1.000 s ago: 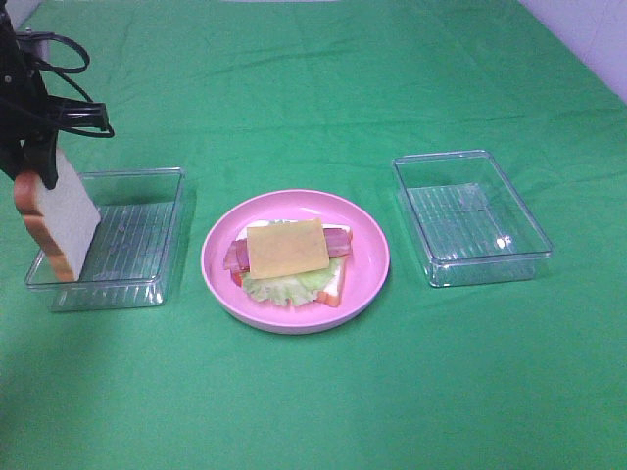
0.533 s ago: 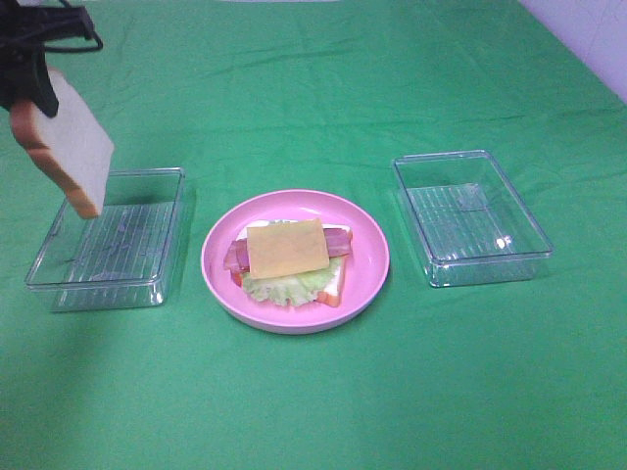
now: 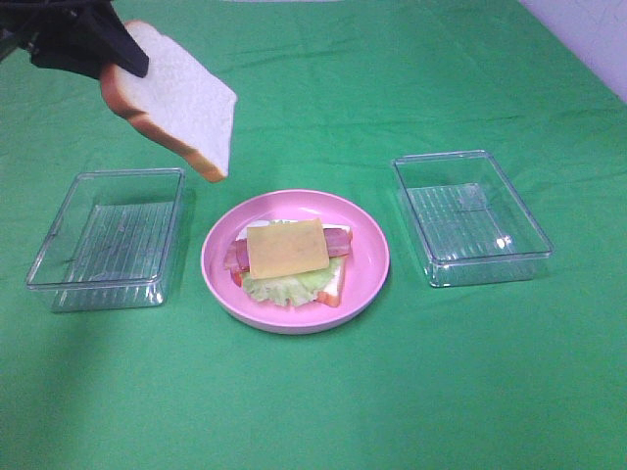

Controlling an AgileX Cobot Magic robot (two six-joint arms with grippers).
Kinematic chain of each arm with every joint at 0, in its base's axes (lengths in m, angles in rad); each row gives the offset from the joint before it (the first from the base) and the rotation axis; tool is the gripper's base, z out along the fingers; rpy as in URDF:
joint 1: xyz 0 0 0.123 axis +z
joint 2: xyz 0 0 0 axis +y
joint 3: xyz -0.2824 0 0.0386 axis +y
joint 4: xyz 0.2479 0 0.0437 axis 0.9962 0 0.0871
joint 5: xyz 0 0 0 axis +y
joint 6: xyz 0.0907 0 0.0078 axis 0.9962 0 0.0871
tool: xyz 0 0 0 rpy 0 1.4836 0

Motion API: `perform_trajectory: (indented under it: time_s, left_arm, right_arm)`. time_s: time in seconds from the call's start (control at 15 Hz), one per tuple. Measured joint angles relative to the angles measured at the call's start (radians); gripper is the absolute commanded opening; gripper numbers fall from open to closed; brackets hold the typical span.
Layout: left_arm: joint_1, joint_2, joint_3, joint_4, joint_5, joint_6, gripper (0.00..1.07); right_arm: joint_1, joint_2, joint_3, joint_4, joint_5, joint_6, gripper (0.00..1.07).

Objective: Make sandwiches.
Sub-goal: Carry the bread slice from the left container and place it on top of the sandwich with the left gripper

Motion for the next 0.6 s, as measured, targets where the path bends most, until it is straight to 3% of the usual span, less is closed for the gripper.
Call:
perform_trajectory:
  time_s: [0.33,0.47,0.6]
  left_arm:
    - [-0.01,0.131,0.129,-0.318,-0.047,0.257,0.0]
    - [-0.046,0.19,0.129,-0.378,-0.064,0.314,0.0]
    - [-0.08,0.239,0.129,-0.388,-0.092,0.329,0.0]
  right_arm:
    - [0.0,0.0,0.0,0.0,0.0,0.0,0.76]
    - [0.0,0.0,0.0,0.0,0.0,0.0,0.76]
    - [0.0,0.0,0.0,0.0,0.0,0.0,0.76]
